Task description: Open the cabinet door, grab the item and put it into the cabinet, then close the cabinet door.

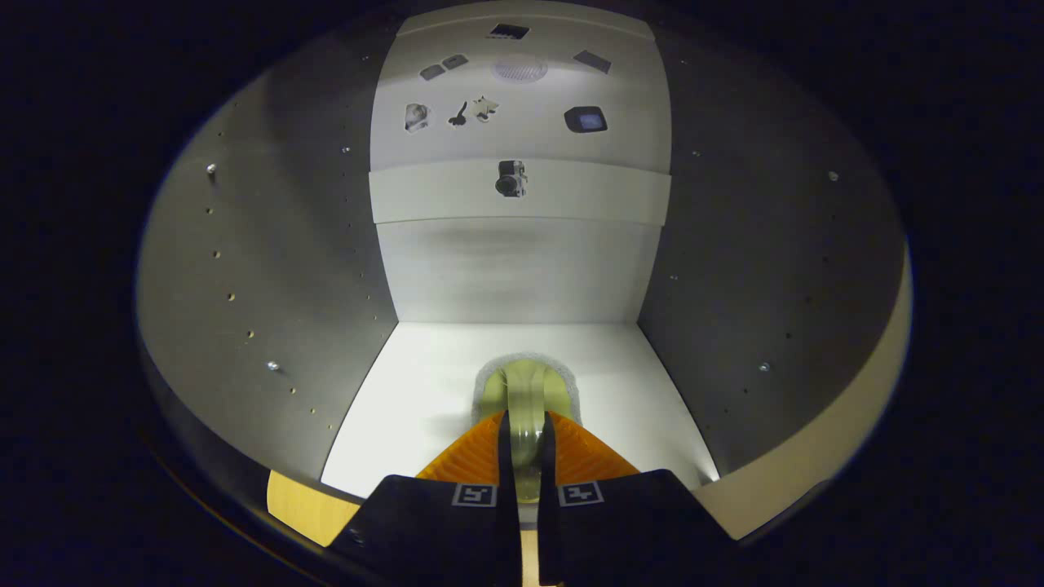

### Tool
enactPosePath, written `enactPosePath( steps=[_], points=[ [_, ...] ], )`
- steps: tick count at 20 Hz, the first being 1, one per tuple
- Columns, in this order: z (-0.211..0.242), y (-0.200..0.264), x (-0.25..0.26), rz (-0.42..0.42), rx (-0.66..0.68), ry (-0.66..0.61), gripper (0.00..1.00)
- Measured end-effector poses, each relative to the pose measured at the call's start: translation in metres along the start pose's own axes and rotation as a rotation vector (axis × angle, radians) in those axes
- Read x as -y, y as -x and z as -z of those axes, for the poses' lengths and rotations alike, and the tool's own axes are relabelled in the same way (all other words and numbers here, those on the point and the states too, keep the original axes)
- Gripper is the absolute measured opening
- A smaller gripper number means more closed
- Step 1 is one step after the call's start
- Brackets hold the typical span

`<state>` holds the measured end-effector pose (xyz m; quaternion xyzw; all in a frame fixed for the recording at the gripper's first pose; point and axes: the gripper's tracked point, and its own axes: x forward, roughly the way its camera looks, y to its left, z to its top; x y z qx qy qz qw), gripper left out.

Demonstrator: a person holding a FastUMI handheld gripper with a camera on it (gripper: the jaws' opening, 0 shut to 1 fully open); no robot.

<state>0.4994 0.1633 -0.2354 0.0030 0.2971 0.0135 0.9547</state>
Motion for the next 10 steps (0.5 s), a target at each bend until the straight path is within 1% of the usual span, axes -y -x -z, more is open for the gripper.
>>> enactPosePath(
  steps=[3, 6, 8, 9, 10],
  points=[
    [-0.003, -0.027, -0.001, 0.003, -0.012, -0.006, 0.12],
    [-0.006, -0.044, -0.002, 0.007, -0.009, 0.007, 0.14],
    [-0.009, -0.052, -0.001, 0.015, -0.001, 0.001, 0.18],
    [-0.009, -0.055, -0.001, 0.013, -0.005, -0.003, 0.19],
    [-0.01, -0.057, -0.003, 0.002, -0.004, -0.009, 0.24]
  ],
)
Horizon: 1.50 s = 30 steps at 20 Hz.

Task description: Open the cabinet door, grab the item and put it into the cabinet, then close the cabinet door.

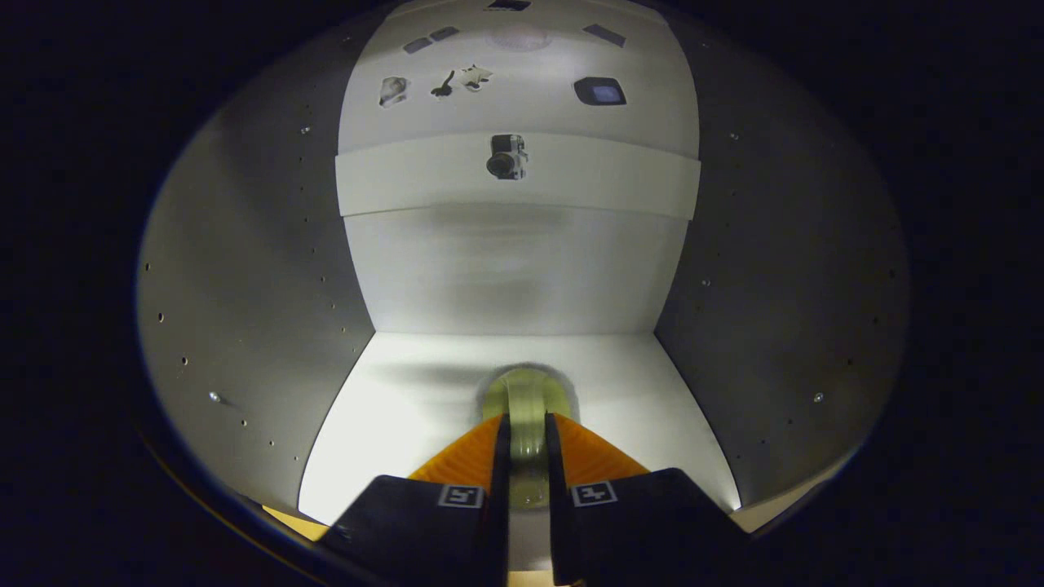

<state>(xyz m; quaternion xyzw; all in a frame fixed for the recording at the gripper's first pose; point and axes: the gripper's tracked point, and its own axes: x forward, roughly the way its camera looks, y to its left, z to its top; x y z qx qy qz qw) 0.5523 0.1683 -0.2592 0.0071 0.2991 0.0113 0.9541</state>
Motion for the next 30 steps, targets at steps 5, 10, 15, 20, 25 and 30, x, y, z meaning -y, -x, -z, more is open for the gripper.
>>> enactPosePath(
  steps=[5, 10, 15, 20, 25, 30],
  points=[
    [-0.017, 0.017, 0.015, 0.044, 0.064, 0.027, 0.84],
    [-0.057, 0.071, 0.025, 0.061, 0.233, 0.052, 0.98],
    [-0.076, 0.155, 0.013, 0.013, 0.318, 0.027, 0.98],
    [-0.082, 0.234, 0.007, -0.016, 0.386, -0.029, 0.98],
    [-0.082, 0.313, 0.007, -0.023, 0.484, -0.061, 0.98],
    [-0.065, 0.388, 0.013, -0.035, 0.554, -0.069, 0.98]
  ],
)
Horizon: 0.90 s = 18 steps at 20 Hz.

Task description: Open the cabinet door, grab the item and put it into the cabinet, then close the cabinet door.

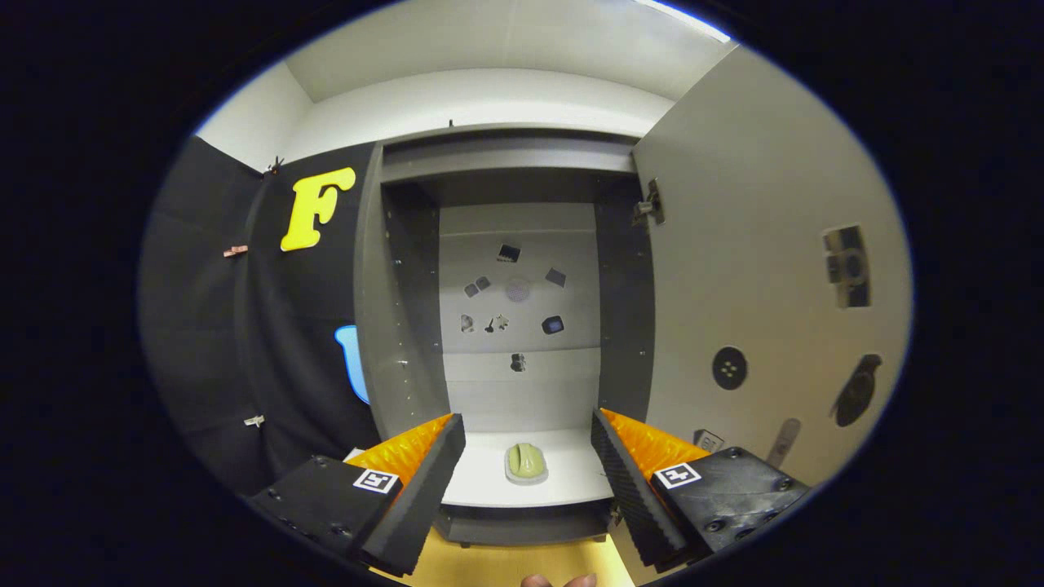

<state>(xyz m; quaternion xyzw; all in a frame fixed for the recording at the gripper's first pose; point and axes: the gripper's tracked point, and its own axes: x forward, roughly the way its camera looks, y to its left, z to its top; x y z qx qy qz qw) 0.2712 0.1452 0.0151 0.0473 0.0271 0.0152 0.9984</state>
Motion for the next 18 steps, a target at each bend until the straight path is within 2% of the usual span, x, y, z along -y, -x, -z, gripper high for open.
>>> enactPosePath(
  steps=[4, 8, 11, 14, 18],
  points=[
    [-0.014, 0.06, 0.024, 0.026, 0.051, 0.012, 0.97],
    [-0.016, 0.13, 0.044, 0.016, 0.056, 0.049, 0.98],
    [-0.017, 0.173, 0.076, 0.048, 0.049, 0.068, 0.98],
    [-0.019, 0.197, 0.129, 0.142, 0.056, 0.059, 0.98],
    [-0.004, 0.218, 0.221, 0.335, 0.054, 0.052, 0.98]
  ],
)
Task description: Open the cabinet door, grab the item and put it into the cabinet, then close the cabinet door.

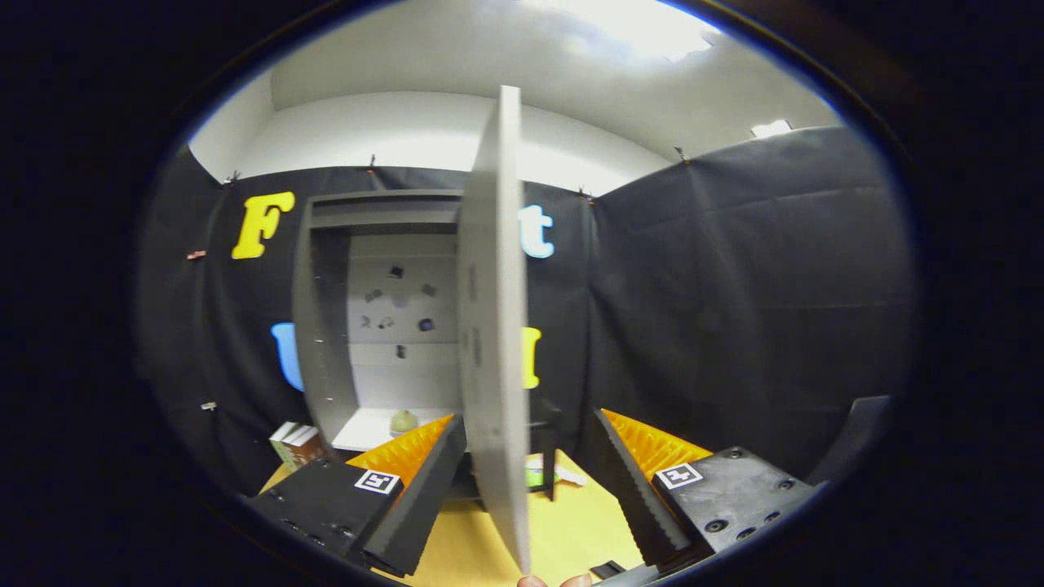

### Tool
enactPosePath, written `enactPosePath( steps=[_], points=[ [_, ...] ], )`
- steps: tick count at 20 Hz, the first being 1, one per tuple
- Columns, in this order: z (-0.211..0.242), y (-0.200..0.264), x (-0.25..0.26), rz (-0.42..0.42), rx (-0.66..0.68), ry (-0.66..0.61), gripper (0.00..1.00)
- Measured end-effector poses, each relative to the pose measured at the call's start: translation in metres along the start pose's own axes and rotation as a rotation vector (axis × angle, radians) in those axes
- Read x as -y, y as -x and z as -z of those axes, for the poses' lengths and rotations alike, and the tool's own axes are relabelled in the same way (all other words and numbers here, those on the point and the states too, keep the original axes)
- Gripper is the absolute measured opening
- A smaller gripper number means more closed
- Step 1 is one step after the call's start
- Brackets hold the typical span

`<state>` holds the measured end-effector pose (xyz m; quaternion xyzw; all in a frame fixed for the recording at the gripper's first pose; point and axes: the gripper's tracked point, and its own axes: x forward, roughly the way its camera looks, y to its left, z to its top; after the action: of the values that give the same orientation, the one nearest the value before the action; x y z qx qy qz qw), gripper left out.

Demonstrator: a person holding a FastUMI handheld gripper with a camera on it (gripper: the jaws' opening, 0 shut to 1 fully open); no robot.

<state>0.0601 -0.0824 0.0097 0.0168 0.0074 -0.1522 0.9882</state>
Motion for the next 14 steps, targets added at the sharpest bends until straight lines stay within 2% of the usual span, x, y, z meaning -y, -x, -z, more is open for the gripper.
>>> enactPosePath(
  steps=[3, 5, 8, 14],
  points=[
    [0.019, -0.028, 0.053, 0.112, -0.02, 0.009, 0.99],
    [0.033, -0.049, 0.072, 0.145, -0.041, 0.011, 0.98],
    [0.056, -0.064, 0.062, 0.102, -0.114, -0.006, 0.98],
    [0.057, -0.063, 0.049, 0.086, -0.123, -0.025, 0.97]
  ],
)
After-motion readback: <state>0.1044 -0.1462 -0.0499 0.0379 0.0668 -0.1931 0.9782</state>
